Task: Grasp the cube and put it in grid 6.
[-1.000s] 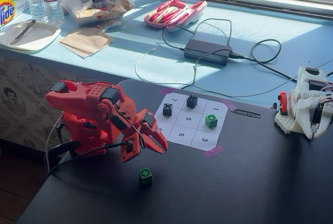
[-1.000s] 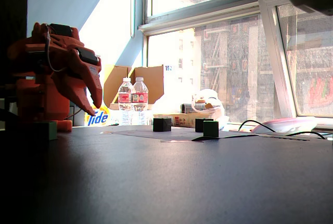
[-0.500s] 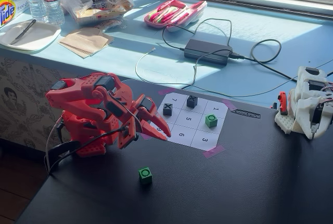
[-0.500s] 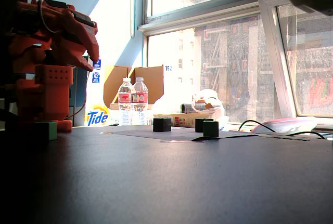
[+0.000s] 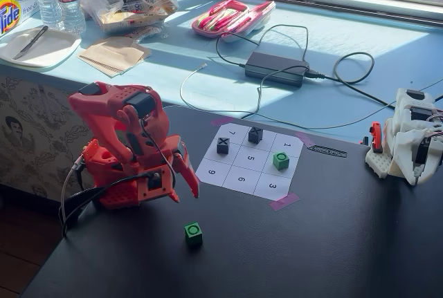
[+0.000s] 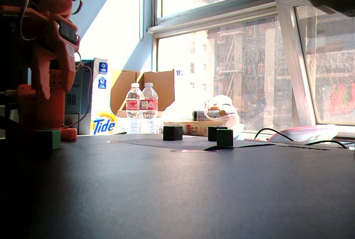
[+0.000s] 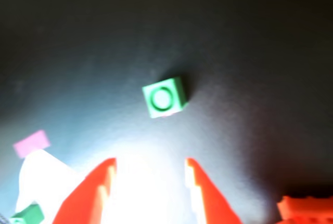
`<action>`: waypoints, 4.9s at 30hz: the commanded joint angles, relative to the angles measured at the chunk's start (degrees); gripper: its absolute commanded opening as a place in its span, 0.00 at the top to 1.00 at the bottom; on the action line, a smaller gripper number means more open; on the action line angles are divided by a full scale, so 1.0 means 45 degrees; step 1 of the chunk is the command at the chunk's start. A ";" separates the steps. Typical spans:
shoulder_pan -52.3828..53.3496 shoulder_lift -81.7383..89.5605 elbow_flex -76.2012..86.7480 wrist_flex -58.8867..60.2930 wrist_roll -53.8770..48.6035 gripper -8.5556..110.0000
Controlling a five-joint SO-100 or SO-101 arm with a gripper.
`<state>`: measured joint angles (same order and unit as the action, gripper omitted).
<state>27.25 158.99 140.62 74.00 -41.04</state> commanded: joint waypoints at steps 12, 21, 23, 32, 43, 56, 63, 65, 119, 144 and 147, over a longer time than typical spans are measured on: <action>0.1055 -0.1738 0.0410 -0.2598 -0.6055 0.60; 0.1250 -0.3672 0.2930 -0.6543 -0.6504 0.61; 0.1250 -0.4121 0.2930 -0.7070 -0.6387 0.61; 0.0996 -0.4590 0.3047 -0.8379 -0.6074 0.69; 0.0840 -0.5215 0.3340 -0.8828 -0.6074 0.93; -0.2344 -0.3164 -0.0684 -0.4063 0.0215 0.93; -0.6387 -0.5703 -0.3340 -0.2969 0.3555 0.93; -0.7266 -0.6719 -0.3770 -0.3145 0.3828 0.93; -0.4805 -1.0469 -0.8262 -0.3711 0.4258 0.53; -0.1660 0.3398 0.5605 -0.8164 0.5508 0.93; -0.1758 0.5762 0.7051 -0.7676 0.5352 0.93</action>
<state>19.95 176.57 169.01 37.79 -16.26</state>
